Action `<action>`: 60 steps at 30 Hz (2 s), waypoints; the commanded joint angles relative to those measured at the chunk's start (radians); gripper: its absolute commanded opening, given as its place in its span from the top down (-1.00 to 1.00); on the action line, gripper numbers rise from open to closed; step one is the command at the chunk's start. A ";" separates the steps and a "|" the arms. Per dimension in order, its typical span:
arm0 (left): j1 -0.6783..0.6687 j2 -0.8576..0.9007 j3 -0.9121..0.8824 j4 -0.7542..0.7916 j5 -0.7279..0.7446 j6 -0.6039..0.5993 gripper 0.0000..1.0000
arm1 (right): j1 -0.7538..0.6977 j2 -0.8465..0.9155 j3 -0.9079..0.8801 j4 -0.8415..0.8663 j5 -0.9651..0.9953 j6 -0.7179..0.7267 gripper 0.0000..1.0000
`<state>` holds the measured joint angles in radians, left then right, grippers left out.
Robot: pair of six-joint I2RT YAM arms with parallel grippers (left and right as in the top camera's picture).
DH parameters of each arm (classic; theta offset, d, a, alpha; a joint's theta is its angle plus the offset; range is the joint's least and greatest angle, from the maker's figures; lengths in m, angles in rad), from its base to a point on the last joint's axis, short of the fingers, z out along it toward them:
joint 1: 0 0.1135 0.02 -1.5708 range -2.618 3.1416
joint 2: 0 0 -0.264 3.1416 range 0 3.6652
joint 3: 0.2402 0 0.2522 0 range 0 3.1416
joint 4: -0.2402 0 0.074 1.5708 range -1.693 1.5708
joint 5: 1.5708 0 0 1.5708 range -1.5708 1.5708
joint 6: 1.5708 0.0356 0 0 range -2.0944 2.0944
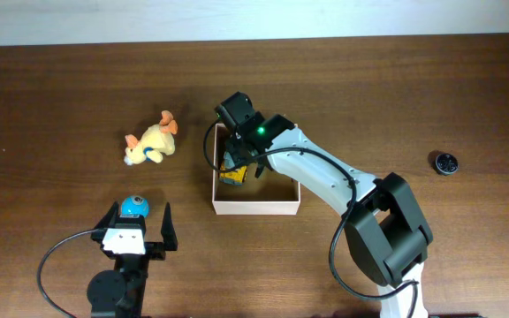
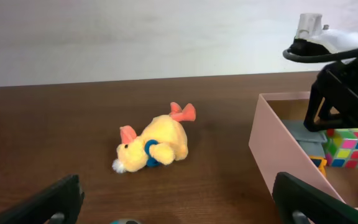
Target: Pack container
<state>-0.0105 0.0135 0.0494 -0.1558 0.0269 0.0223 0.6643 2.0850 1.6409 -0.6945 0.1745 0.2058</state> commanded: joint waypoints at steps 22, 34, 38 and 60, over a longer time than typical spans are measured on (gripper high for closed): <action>0.005 -0.008 -0.007 0.003 0.004 0.016 -0.99 | -0.006 -0.009 0.065 -0.057 0.046 0.039 0.75; 0.005 -0.008 -0.007 0.003 0.004 0.016 -0.98 | -0.006 -0.008 0.064 -0.076 0.079 0.116 0.81; 0.005 -0.008 -0.007 0.003 0.004 0.016 -0.98 | -0.006 0.000 0.063 -0.076 0.082 0.134 0.80; 0.005 -0.008 -0.007 0.003 0.004 0.016 -0.98 | -0.056 0.065 0.057 -0.082 0.093 0.151 0.80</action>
<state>-0.0105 0.0135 0.0494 -0.1558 0.0269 0.0223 0.6426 2.1376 1.6802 -0.7666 0.2401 0.3408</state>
